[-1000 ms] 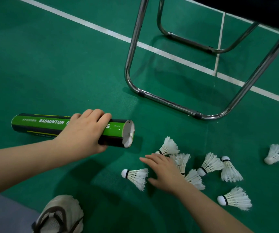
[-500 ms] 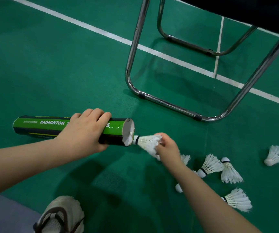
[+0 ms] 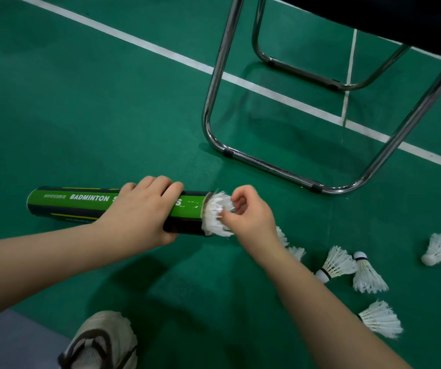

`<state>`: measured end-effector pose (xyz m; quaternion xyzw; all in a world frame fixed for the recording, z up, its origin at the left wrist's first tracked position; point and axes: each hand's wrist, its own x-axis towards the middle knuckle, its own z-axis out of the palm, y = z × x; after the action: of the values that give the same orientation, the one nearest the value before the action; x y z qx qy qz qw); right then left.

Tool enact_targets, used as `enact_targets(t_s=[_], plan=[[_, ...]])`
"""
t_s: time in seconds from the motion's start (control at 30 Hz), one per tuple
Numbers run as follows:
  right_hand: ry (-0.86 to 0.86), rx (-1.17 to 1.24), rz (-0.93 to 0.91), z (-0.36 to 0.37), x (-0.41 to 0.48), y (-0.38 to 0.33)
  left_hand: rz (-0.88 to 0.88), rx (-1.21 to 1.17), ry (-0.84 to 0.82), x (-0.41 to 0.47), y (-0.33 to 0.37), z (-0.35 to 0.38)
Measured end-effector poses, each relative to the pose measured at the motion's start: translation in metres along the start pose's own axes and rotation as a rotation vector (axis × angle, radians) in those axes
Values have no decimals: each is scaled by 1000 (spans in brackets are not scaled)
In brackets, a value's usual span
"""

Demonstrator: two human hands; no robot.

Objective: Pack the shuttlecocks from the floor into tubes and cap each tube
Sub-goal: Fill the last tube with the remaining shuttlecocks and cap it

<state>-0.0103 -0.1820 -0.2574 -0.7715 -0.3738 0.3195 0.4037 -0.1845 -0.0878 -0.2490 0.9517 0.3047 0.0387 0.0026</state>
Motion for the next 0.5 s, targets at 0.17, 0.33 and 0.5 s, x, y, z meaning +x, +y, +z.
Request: enact_targets(t_s=[0.17, 0.33, 0.5], plan=[[319, -172, -356, 13, -13, -10, -11, -13, 17, 4, -2, -2], [114, -76, -463, 18, -26, -5, -6, -10, 30, 5, -5, -1], [-250, -203, -591, 15, -39, 4, -1, -9, 16, 7, -7, -2]])
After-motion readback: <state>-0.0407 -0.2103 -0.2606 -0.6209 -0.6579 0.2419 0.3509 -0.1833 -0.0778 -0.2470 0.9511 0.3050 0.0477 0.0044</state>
